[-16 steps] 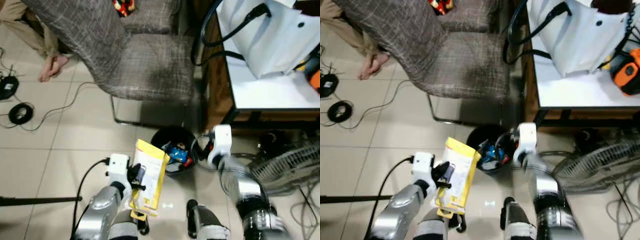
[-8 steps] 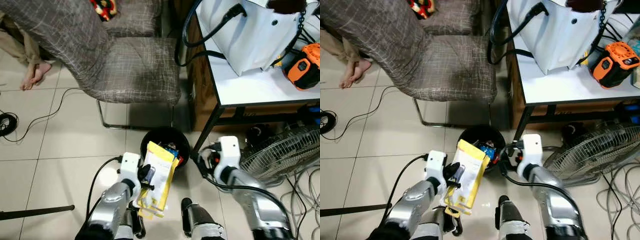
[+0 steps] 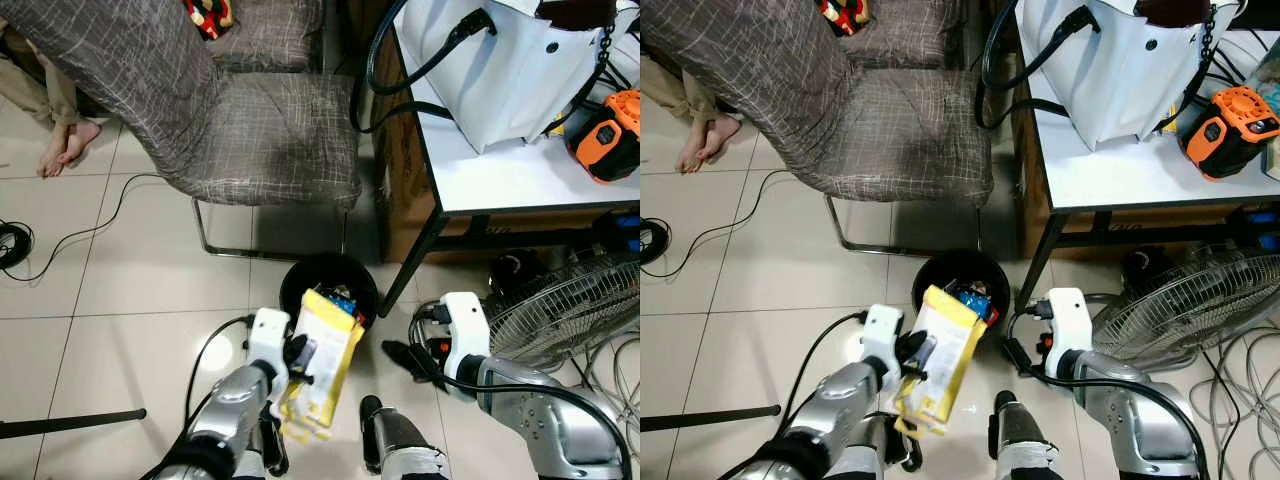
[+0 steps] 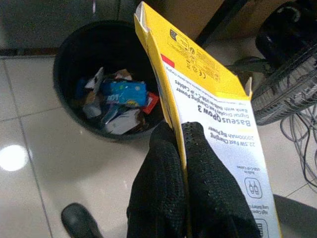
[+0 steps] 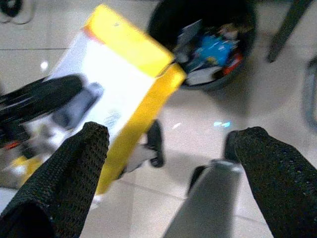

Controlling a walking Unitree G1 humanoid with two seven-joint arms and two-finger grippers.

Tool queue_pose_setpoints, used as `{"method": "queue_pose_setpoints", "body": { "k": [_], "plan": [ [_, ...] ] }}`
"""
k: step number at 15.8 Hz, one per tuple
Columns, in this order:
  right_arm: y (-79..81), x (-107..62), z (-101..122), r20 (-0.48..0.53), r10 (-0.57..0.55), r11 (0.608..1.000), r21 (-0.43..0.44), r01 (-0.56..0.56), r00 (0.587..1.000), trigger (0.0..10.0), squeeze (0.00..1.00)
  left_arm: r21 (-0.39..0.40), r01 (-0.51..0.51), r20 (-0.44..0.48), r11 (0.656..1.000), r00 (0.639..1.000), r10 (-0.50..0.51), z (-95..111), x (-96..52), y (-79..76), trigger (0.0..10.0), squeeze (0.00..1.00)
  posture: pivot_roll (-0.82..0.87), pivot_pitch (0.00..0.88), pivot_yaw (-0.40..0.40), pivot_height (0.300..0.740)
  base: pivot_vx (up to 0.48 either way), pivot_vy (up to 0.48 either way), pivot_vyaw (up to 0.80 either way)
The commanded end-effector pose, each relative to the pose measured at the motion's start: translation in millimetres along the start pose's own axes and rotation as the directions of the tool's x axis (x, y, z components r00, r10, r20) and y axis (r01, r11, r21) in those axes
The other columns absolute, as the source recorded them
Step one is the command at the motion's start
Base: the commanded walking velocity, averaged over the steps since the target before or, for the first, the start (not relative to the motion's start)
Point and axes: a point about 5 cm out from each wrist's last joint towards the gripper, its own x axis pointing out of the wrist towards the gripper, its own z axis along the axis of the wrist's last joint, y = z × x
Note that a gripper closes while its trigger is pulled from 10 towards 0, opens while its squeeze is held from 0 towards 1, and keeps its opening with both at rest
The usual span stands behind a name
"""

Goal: Picking trash to rubbish bin

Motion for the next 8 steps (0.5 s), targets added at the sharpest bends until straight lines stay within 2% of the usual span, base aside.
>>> {"method": "queue_pose_setpoints", "body": {
  "k": [1,8],
  "plan": [
    [7.0,-5.5,-8.2,-0.053,0.053,0.998,0.029,-0.051,0.997,10.0,0.00,-0.014,0.017,-0.028,1.000,0.999,-0.018,-8.2,1.1,-5.1,10.0,0.00,-0.28,0.318,0.018,0.740,0.000,0.000,0.00],
    [9.0,-16.4,-10.3,-0.105,0.056,0.998,0.017,-0.055,0.993,10.0,0.00,-0.039,0.074,-0.049,0.997,0.996,-0.076,-8.3,11.0,-24.5,10.0,0.00,-0.30,0.325,0.013,0.740,0.000,0.000,0.00]
  ]
}}
